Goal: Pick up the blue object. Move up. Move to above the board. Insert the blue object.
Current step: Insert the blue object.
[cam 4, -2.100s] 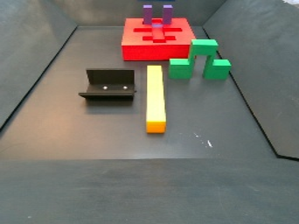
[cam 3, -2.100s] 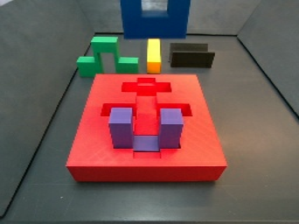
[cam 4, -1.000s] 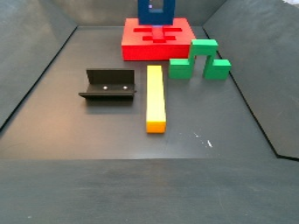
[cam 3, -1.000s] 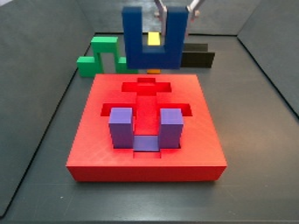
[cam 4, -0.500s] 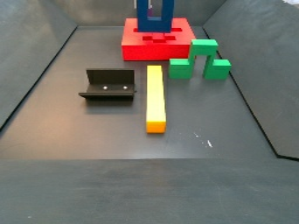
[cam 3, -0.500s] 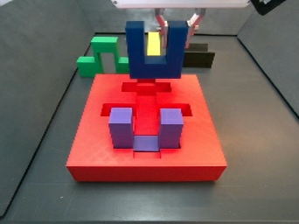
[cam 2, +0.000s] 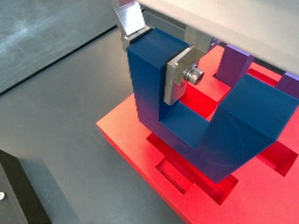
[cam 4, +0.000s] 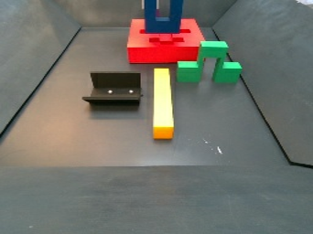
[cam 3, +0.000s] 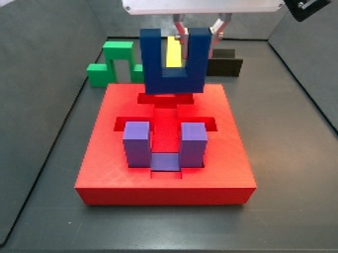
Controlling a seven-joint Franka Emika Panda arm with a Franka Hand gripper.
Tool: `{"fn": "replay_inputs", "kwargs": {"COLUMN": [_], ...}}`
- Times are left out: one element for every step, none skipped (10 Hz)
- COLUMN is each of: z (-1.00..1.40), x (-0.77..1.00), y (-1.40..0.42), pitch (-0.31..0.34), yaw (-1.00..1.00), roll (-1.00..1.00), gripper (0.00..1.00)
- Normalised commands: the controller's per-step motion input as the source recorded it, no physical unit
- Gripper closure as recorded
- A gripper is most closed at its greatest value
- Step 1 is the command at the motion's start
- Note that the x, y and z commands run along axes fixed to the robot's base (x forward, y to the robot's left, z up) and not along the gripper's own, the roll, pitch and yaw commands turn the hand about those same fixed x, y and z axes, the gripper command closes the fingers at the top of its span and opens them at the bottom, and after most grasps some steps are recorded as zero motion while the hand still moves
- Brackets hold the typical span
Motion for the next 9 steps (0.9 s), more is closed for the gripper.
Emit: {"fn": "replay_inputs", "kwargs": {"z": [-0.13,-0.12,-0.18,-0.21,-0.19,-0.17,-0.13,-0.08,-0.02], "x": [0.00,0.00,0.00,0.00,0.00,0.00,0.00,-0.01,-0.05], "y": [0.03,0.07,0.10,0.11,0.09,0.04,0.00,0.00,0.00], "pitch": [0.000,0.000,0.000,0.000,0.000,0.000,-0.001,-0.003,-0.026], "yaw": [0.03,0.01,0.00,0.00,0.00,0.00,0.01,0.02,0.03], "roll": [-0.03,-0.06,-0.09,-0.12,-0.15,-0.18,-0.19,-0.19,-0.20], "gripper": [1.00,1.00,1.00,1.00,1.00,1.00,1.00,1.00,1.00]}}
